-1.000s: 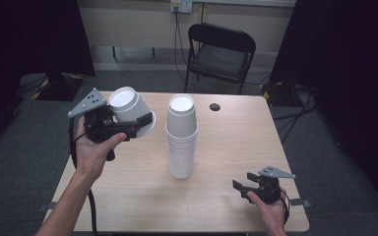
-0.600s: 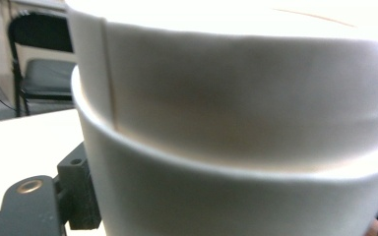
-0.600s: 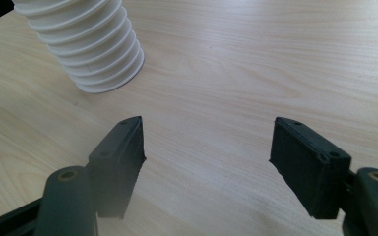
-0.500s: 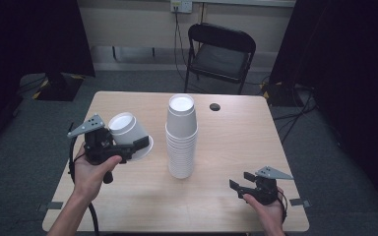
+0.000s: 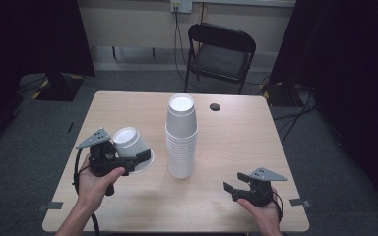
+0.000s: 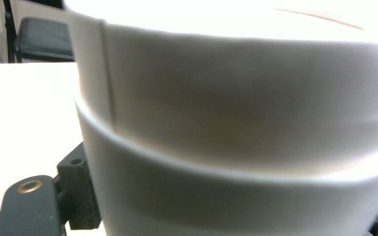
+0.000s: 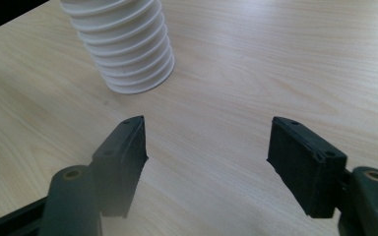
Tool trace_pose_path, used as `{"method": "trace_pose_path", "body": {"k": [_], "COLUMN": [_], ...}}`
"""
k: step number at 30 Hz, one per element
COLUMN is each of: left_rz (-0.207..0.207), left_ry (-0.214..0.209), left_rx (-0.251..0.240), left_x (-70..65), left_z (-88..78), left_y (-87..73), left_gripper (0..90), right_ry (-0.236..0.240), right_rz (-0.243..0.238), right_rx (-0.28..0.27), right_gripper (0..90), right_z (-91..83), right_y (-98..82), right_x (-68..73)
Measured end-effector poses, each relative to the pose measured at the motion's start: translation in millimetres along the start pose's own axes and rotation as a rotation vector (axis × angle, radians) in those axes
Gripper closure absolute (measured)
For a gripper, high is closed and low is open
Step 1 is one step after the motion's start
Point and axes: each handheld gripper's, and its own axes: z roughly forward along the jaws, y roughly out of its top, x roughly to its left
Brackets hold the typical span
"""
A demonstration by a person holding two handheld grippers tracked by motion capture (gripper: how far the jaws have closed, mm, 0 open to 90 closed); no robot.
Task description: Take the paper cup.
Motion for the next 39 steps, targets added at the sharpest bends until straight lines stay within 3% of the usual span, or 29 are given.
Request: {"method": "trace_pose_path", "body": {"k": [3, 11, 20, 28, 31, 35, 39], "left_rz": [-0.023, -0.058, -0.140, -0.184, -0.225, -0.216, -0.237], "left_ry": [0.025, 0.007, -0.021, -0.018, -0.020, -0.013, -0.033], "left_rx": [0.012, 0.061, 0.094, 0.092, 0.076, 0.072, 0.075], "left_x": [-0.6, -1.7, -0.8, -8.7, -10.4, -13.0, -14.3], "left_z": [3.9, 7.3, 12.6, 25.1, 26.2, 25.0, 24.4], "left_y": [-6.1, -18.5, -33.9, -49.0, -51.3, -51.5, -52.0], "left_gripper": [15.4, 15.4, 15.4, 15.4, 15.4, 15.4, 15.4], "right_ry": [0.008, 0.043, 0.117, 0.209, 0.232, 0.285, 0.318], "right_rz": [-0.005, -0.050, -0.118, -0.185, -0.193, -0.211, -0.235], "right_rx": [-0.005, -0.009, -0.010, -0.041, -0.043, -0.057, -0.065], "right_gripper": [35.6, 39.5, 44.4, 45.9, 46.4, 47.7, 49.7], "right_z": [-0.2, 1.1, 10.5, 19.4, 20.8, 27.4, 32.8], "right_y": [1.1, 5.0, 13.2, 21.3, 23.1, 30.3, 34.7], "right_x": [3.7, 18.3, 45.7, 76.0, 82.9, 98.6, 109.1]}}
